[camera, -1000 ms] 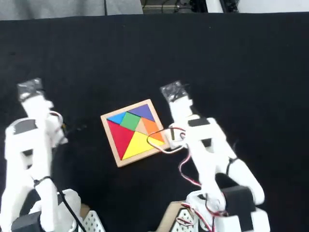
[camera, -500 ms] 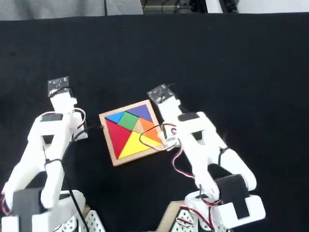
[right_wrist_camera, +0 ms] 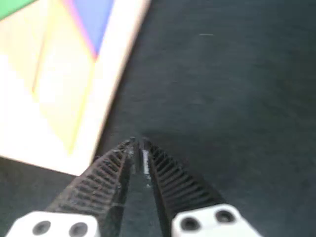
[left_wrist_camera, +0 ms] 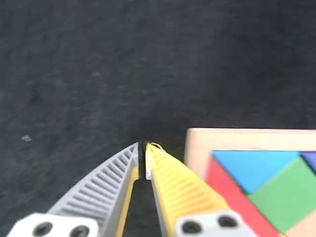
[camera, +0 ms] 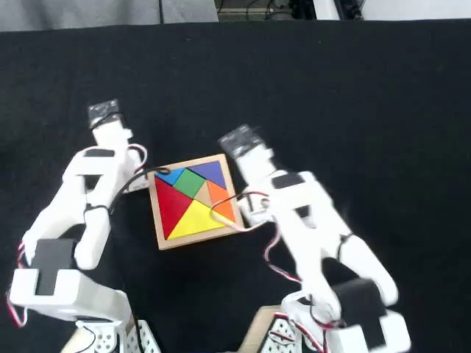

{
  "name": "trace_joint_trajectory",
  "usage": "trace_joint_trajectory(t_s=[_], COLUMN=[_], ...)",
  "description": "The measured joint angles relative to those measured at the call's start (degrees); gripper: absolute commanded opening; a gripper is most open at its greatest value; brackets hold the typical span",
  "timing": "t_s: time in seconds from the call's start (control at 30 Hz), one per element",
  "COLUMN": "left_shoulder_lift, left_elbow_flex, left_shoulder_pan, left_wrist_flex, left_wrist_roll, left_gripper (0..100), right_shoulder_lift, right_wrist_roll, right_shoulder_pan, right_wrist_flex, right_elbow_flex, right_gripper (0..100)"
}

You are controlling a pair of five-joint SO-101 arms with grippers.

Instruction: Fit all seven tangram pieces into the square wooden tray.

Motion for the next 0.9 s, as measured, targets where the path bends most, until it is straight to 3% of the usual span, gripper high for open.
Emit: trace_joint_trajectory(t_s=[0.13, 0.33, 0.9], left_shoulder_lift=[2.90, 3.60, 4.31], left_elbow_flex=[-3.60, -5.27, -7.30], left_shoulder_pan=[4.13, 8.35, 10.46], left_wrist_flex=[1.76, 1.93, -0.09], left_wrist_roll=[0.26, 0.26, 0.26], left_gripper=[4, 4, 4], right_shoulder_lift=[-4.84, -7.65, -7.65], right_wrist_roll=[0.00, 0.00, 0.00], right_shoulder_pan=[5.19, 5.71, 5.89], right_wrist_flex=[-1.58, -4.40, -4.75], right_elbow_flex=[3.16, 6.59, 6.68], right_gripper=[1.1, 1.1, 1.1])
